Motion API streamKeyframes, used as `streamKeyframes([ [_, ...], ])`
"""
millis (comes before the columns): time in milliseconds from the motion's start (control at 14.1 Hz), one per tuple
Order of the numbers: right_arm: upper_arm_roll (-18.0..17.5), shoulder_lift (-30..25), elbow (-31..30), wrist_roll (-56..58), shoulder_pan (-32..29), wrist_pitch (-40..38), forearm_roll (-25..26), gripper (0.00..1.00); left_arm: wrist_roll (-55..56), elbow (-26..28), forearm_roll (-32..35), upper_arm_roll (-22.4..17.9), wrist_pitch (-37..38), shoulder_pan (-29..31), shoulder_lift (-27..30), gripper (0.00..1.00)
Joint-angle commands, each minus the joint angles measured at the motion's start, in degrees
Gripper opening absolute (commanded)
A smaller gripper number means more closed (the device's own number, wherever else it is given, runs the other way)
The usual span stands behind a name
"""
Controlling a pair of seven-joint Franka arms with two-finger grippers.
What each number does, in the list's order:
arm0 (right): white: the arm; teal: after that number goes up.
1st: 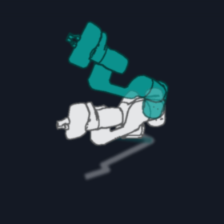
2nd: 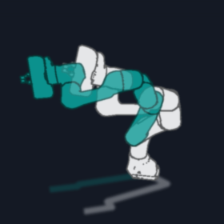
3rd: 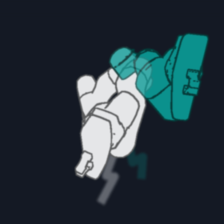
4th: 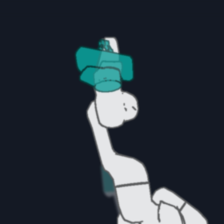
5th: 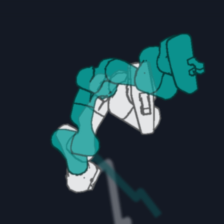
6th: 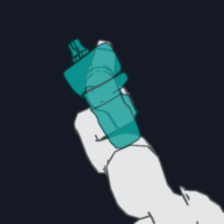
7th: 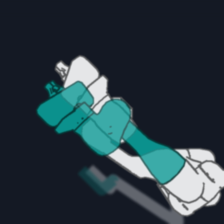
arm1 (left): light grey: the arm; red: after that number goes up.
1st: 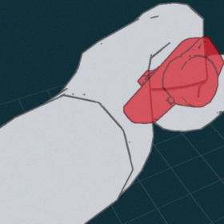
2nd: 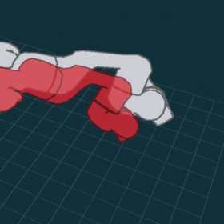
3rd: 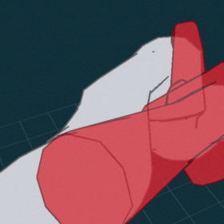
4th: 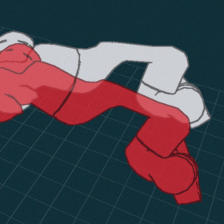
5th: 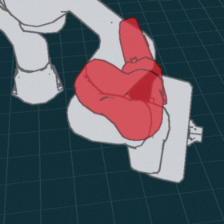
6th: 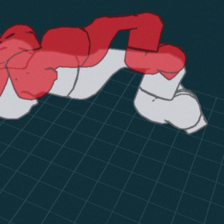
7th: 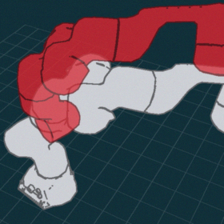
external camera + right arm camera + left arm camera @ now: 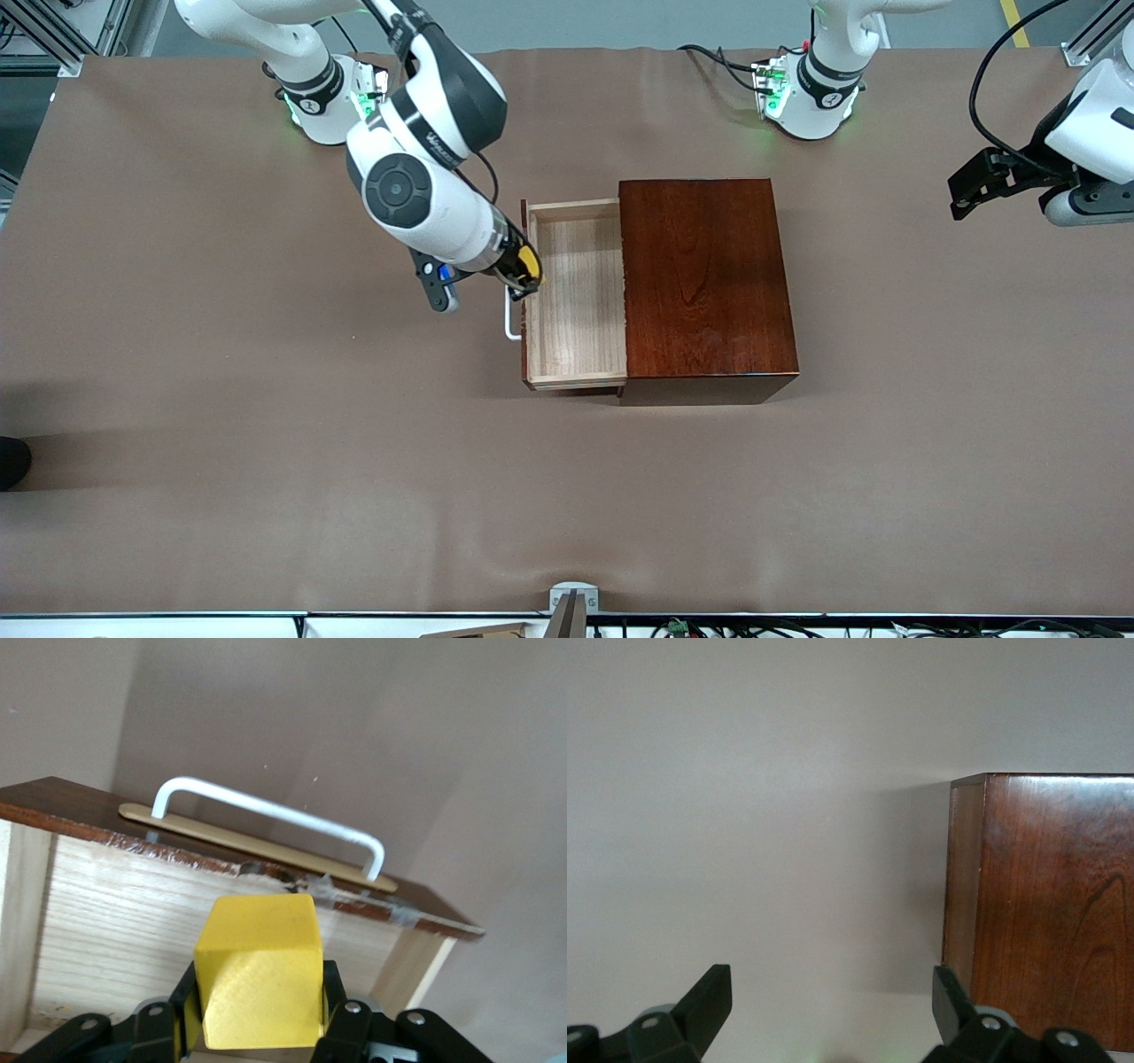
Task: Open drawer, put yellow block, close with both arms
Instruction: 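Carry the yellow cube with the right gripper over the open drawer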
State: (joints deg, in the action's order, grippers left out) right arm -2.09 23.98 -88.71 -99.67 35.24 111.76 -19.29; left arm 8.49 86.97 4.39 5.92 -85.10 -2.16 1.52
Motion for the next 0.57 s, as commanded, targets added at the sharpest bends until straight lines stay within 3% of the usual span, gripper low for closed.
streamKeyframes([
  [0, 0.8, 2.2, 2.1, -4.4, 1.8, 1.7, -0.4, 0.0, -1.5, 0.3, -1.0, 0.4, -0.2, 0.9, 1.5, 1.0],
  [496, 0.8, 6.9, 2.1, -10.3, 5.3, 8.6, -0.4, 0.0, -1.5, -0.3, -1.0, 0.3, -0.7, 1.1, 1.0, 1.0],
])
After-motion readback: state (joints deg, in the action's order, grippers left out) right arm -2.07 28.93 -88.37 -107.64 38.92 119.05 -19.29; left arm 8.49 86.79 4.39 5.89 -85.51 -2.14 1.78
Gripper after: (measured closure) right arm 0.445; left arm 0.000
